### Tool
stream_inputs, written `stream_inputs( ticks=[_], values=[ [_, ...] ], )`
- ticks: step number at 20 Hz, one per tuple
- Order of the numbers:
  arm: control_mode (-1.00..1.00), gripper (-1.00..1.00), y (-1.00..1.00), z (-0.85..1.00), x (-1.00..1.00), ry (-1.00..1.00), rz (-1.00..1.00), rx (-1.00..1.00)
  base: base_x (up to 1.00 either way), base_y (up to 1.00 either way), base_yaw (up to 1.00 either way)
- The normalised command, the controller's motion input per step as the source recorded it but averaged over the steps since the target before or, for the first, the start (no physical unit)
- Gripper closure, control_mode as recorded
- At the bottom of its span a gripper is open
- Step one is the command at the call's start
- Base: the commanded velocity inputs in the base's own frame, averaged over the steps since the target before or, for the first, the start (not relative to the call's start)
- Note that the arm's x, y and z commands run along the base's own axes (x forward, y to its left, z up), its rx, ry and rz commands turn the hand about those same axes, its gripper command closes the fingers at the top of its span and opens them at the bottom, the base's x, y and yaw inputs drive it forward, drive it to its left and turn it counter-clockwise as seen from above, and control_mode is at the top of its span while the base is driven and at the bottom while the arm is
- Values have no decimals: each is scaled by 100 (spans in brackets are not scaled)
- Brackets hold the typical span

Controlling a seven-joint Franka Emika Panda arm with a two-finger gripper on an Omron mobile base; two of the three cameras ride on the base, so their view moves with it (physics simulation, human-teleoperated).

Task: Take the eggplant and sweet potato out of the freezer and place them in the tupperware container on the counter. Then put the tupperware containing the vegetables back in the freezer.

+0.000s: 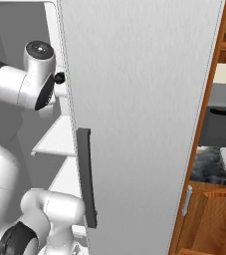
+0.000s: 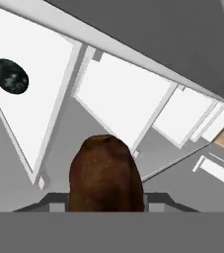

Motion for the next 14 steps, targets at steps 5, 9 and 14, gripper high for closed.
stream_inputs(
  ticks=[5, 9, 14],
  values=[
    [-100, 100, -28, 6, -82, -4, 15, -20, 0, 0, 0],
    [-100, 100, -50, 3, -65, -9, 19, -23, 0, 0, 0],
    [-100, 100, -47, 0, -37, -6, 20, -19, 0, 0, 0]
  ],
)
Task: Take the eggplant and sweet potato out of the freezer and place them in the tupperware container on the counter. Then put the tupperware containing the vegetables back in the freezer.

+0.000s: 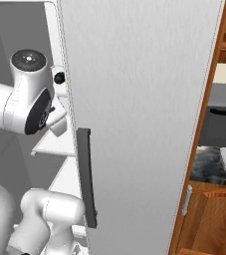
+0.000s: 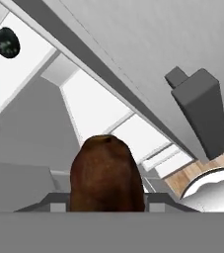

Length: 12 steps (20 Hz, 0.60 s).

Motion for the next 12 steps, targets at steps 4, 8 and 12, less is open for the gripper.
stream_inputs(
  ticks=[4, 8, 12],
  values=[
    [-100, 100, -16, 0, -40, -5, 11, -17, 0, 0, 0],
    [-100, 100, -6, -2, -55, -4, 1, -16, 0, 0, 0],
    [100, 100, -17, 0, -42, -3, 0, -11, -13, -8, 0]
  ],
)
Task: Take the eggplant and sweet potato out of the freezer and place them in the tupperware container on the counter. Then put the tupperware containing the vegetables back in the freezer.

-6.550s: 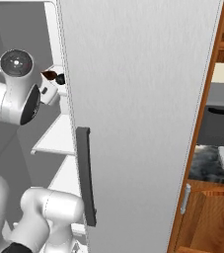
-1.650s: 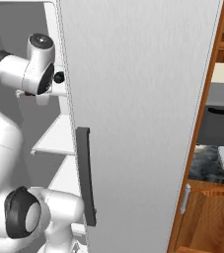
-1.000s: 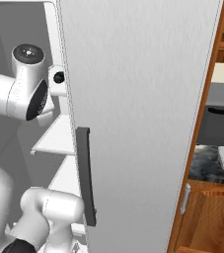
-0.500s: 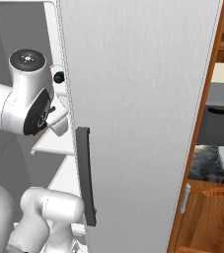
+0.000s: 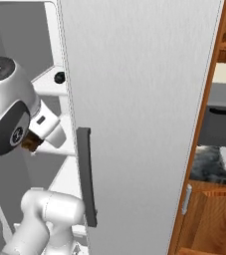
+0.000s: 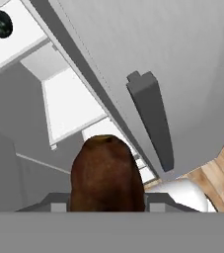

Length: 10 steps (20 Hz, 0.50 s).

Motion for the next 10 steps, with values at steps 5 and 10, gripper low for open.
stream_inputs(
  ticks=[5, 10],
  values=[
    [100, 100, 0, 0, 0, 0, 0, 0, -47, -85, 0],
    [100, 100, 0, 0, 0, 0, 0, 0, -1, -100, 0]
  ],
)
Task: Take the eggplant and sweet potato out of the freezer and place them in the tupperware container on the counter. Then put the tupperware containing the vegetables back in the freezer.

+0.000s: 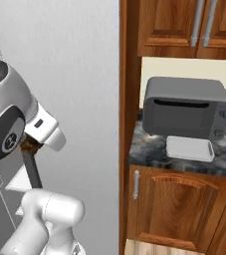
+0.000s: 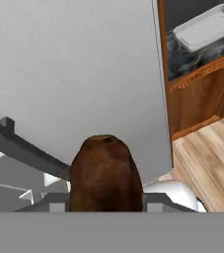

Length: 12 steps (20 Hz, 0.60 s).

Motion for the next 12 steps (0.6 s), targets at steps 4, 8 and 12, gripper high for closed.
stream_inputs(
  ticks=[4, 8, 12],
  values=[
    [100, 100, 0, 0, 0, 0, 0, 0, 3, -100, 1],
    [100, 100, 0, 0, 0, 0, 0, 0, 18, -100, 1],
    [100, 100, 0, 0, 0, 0, 0, 0, 59, -67, 2]
  ],
)
